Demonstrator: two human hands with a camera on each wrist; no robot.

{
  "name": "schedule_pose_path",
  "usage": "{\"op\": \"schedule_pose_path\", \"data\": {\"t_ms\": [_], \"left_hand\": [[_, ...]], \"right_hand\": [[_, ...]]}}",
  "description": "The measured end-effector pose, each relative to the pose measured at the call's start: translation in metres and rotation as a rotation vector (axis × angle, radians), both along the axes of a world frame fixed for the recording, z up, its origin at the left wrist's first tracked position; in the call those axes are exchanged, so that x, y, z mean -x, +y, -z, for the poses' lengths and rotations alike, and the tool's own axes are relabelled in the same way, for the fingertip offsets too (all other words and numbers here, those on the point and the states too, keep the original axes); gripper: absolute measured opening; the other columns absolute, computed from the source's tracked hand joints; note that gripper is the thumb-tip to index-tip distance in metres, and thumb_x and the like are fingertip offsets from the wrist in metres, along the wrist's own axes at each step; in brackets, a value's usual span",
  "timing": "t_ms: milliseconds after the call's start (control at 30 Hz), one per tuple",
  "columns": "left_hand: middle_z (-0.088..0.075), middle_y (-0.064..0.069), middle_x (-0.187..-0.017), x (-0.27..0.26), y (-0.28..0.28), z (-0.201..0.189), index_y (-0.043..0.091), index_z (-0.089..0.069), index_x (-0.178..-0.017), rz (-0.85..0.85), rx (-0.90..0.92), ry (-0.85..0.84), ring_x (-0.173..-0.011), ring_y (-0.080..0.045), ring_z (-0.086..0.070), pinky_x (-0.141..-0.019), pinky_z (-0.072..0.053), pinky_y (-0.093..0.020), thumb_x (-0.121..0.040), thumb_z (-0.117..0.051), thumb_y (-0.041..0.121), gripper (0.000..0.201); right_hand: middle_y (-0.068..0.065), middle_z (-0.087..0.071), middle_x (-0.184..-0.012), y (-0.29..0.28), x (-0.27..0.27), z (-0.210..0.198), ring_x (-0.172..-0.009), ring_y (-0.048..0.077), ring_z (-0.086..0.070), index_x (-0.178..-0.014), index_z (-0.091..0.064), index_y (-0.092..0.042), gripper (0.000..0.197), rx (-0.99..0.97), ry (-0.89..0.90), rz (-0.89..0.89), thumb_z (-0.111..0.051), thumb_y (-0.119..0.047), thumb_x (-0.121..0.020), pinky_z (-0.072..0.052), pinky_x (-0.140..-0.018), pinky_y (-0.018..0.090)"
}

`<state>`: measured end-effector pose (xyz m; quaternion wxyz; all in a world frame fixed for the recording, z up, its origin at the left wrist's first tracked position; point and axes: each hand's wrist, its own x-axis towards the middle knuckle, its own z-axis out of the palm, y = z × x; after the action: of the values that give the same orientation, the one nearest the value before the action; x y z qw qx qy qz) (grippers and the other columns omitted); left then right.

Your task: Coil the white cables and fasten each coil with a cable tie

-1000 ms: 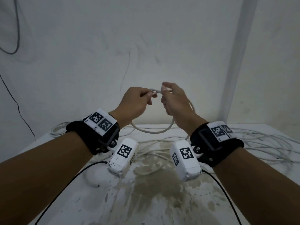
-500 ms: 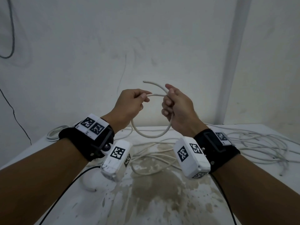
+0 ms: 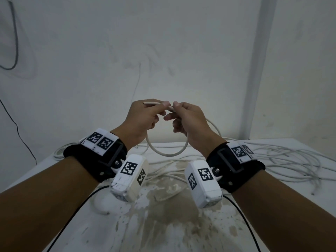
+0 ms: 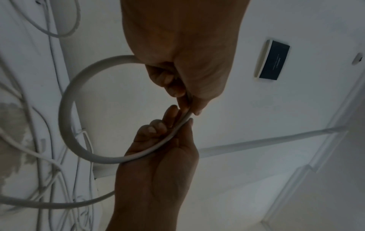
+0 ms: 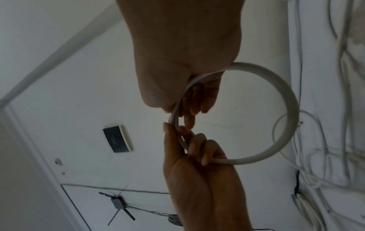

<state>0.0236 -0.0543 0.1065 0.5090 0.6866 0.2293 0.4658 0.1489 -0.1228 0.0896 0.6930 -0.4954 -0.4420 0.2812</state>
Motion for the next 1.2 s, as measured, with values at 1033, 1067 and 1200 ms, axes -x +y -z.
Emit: {"op": "schedule_pose_path", "data": {"t_ms": [1033, 1067, 1200], "left_hand": [[-0.075, 0.0, -0.075, 0.006, 0.001, 0.013, 0.015, -0.076, -0.078, -0.219, -0.216, -0.059, -0.066, -0.005, -0.063, -0.065, -0.048, -0.022, -0.083, -0.079, 0.027, 0.014], [-0.075, -0.001, -0.076, 0.006, -0.001, 0.013, 0.012, -0.076, -0.08, -0.203, -0.219, -0.063, -0.061, -0.004, -0.06, -0.062, -0.047, -0.02, -0.084, -0.079, 0.026, 0.014], [-0.076, -0.004, -0.082, 0.006, -0.004, 0.012, 0.013, -0.076, -0.084, -0.178, -0.212, -0.048, -0.057, -0.009, -0.059, -0.053, -0.045, -0.02, -0.085, -0.077, 0.028, 0.015]], "right_hand": [[-0.006, -0.065, -0.087, -0.011, -0.024, -0.018, -0.092, 0.022, -0.059, -0.084, -0.066, -0.03, 0.032, 0.188, -0.859, 0.63, -0.047, -0.053, -0.096, -0.043, -0.077, 0.032], [-0.005, -0.067, -0.089, -0.008, -0.025, -0.019, -0.093, 0.021, -0.059, -0.086, -0.07, -0.028, 0.037, 0.202, -0.889, 0.551, -0.046, -0.055, -0.095, -0.044, -0.081, 0.034], [-0.006, -0.064, -0.064, -0.009, -0.017, -0.018, -0.056, 0.003, -0.055, -0.07, -0.068, -0.015, 0.037, 0.102, -0.64, 0.218, -0.058, -0.036, -0.098, -0.043, -0.064, 0.023]]}}
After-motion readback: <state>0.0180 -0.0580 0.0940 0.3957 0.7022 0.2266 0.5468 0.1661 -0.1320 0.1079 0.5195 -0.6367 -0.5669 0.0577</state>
